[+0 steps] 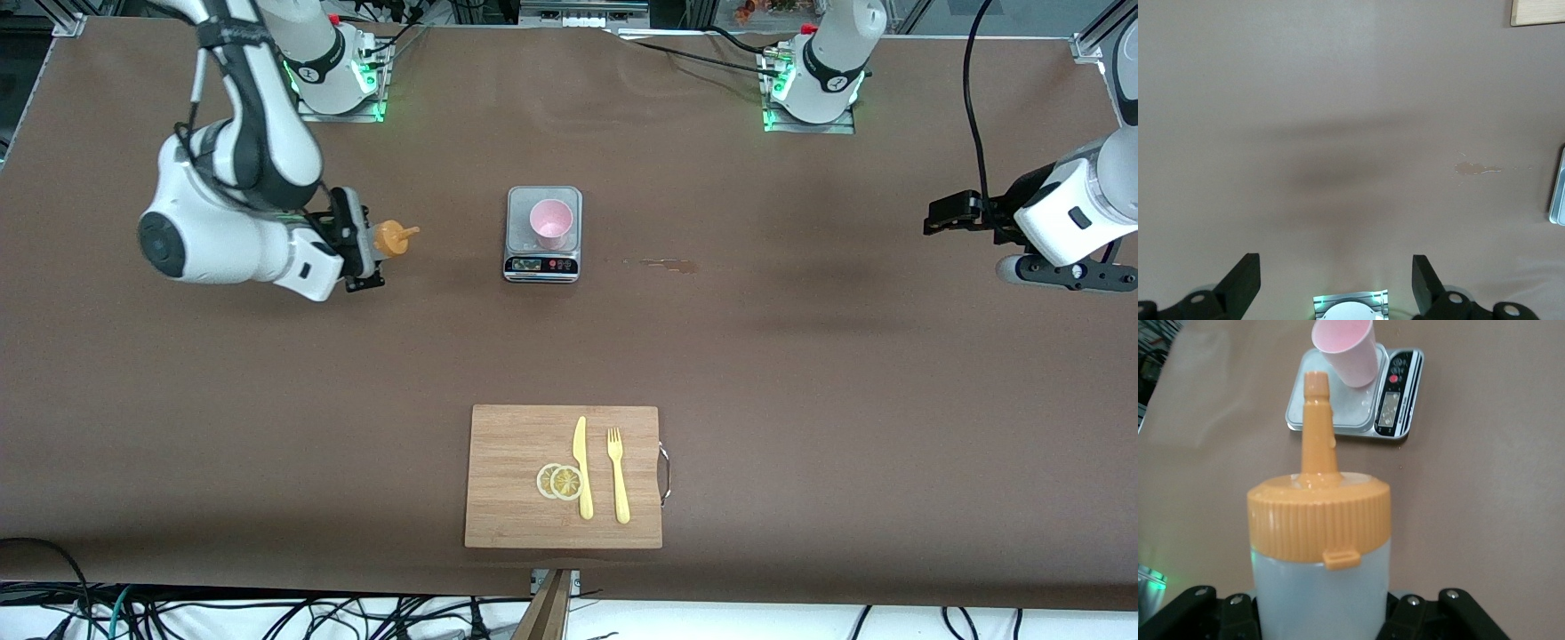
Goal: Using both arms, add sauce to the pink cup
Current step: 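Lift the white bottle and carry it over the pink cup with the right gripper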
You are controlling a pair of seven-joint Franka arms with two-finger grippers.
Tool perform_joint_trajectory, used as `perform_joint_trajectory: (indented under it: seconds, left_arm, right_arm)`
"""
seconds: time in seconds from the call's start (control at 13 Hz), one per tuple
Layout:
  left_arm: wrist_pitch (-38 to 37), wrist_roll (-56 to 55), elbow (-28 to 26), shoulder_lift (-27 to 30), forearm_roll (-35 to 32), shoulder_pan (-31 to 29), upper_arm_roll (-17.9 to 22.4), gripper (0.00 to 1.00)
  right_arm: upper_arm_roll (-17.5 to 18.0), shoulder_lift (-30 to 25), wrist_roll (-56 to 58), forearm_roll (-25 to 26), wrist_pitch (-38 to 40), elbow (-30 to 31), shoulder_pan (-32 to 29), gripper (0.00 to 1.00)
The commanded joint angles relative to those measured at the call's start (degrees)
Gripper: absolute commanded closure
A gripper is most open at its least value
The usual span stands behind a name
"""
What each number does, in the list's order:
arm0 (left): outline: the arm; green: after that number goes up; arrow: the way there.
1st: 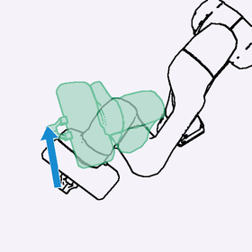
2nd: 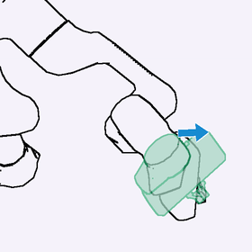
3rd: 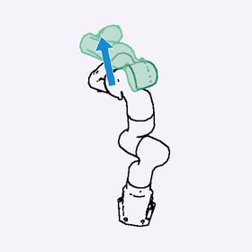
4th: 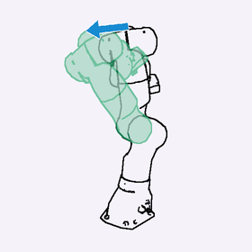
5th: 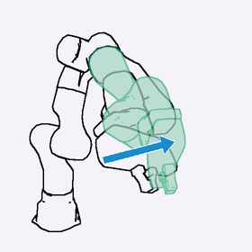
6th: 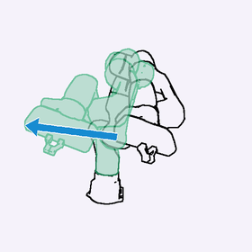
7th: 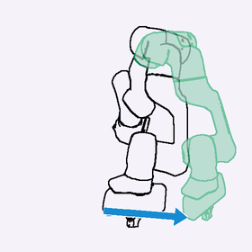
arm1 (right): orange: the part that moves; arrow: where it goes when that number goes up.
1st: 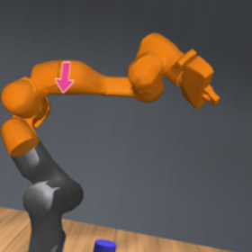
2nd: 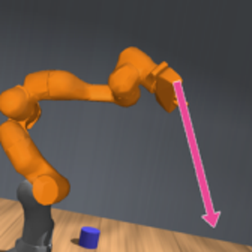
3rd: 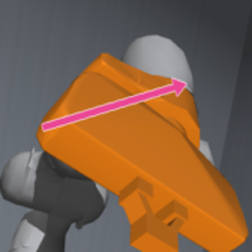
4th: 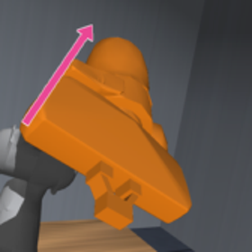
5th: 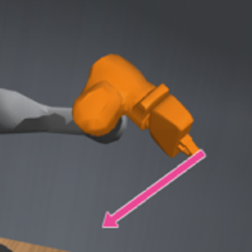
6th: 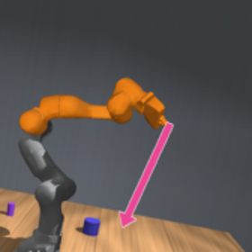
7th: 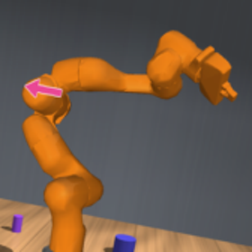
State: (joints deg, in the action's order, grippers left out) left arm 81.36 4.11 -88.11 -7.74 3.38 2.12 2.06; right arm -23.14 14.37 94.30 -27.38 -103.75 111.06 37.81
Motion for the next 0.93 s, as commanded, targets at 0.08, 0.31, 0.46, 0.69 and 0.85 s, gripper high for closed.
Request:
perform_joint_trajectory:
  seconds: [0.08,0.31,0.46,0.69,0.85]
  left_arm:
    - [-1.11,1.52,2.24,-1.05,-0.66,-0.54,-0.31,0.0]
    - [-1.11,1.52,2.24,-1.4,-0.57,-0.45,-0.39,0.0]
    - [-1.11,1.61,2.24,-1.58,-0.48,-0.54,-0.31,0.0]
    - [-1.11,1.69,2.24,-1.67,-0.48,-0.62,-0.31,0.0]
    - [-1.11,1.69,2.24,-1.84,-0.48,-0.62,-0.39,0.0]
  right_arm:
    - [-1.03,-2.42,-13.59,4.7,-3.82,1.97,7.69,0.87]
    - [-0.77,-1.8,-25.01,8.64,-7.16,1.97,13.33,0.87]
    - [-0.77,-1.19,-28.45,10.31,-7.35,1.97,16.32,0.87]
    - [-0.42,-0.57,-34.7,13.57,-7.52,1.88,18.79,0.87]
    - [-0.42,-0.31,-39.17,16.46,-7.61,1.79,21.07,0.87]
